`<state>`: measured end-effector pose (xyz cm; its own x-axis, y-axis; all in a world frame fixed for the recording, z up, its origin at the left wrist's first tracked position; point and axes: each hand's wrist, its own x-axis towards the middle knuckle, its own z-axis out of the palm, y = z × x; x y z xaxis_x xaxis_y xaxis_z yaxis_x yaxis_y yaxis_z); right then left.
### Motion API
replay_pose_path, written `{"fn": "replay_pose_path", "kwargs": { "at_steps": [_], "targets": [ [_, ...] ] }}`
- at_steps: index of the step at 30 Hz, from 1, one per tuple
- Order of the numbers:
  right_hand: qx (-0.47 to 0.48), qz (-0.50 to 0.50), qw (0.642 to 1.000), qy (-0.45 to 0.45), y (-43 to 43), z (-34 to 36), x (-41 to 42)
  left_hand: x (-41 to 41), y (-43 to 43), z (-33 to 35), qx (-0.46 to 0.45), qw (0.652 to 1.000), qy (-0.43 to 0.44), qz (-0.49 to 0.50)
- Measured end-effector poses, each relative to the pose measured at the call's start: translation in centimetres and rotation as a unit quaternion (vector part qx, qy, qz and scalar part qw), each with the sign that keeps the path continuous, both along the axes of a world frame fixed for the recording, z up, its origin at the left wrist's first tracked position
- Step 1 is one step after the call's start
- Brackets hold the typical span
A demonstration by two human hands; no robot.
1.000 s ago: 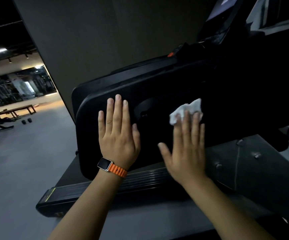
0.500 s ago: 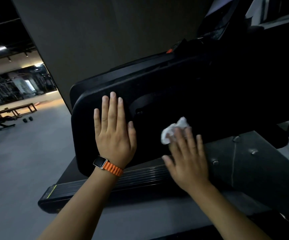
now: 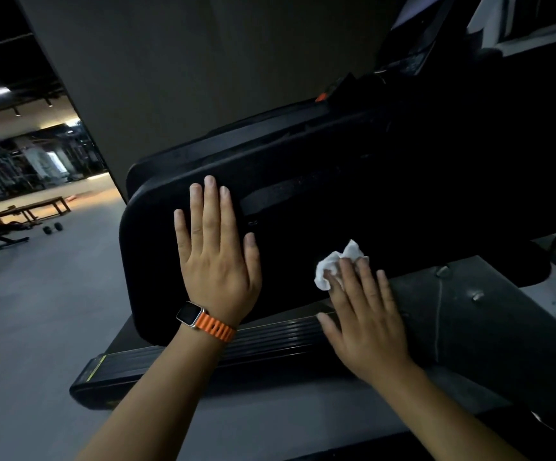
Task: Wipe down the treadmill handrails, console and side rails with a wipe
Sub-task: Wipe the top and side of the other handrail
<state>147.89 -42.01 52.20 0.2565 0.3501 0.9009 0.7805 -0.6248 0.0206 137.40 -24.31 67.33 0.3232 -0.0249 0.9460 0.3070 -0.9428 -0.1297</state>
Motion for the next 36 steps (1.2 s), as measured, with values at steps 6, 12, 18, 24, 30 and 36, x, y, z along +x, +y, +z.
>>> {"fn": "replay_pose_path", "kwargs": {
  "at_steps": [6, 12, 18, 24, 30, 36],
  "targets": [
    [0.087, 0.075, 0.993, -0.017, 1.9, 9.5, 0.4, 1.5, -1.7, 1.9, 0.014, 1.0, 0.001, -0.012],
    [0.013, 0.006, 0.998, -0.06, 1.9, 9.5, 1.0, 2.1, -1.7, 1.6, 0.023, 0.999, -0.021, -0.009],
    [-0.009, -0.019, 0.996, -0.089, 1.6, 7.5, 1.7, 2.2, -1.7, 1.3, 0.021, 0.999, -0.029, -0.007],
    [0.055, -0.002, 0.998, -0.033, 2.6, 16.4, 0.8, 2.3, -1.8, 1.1, 0.027, 0.999, -0.037, -0.01],
    [0.081, -0.03, 0.996, -0.02, -1.4, 16.1, 3.6, 2.0, -1.7, 1.1, 0.022, 0.999, -0.03, -0.009],
    [0.04, -0.001, 0.999, -0.036, 1.7, 17.6, 1.4, 2.1, -1.7, 1.0, 0.026, 0.999, -0.03, -0.004]
  ]
}}
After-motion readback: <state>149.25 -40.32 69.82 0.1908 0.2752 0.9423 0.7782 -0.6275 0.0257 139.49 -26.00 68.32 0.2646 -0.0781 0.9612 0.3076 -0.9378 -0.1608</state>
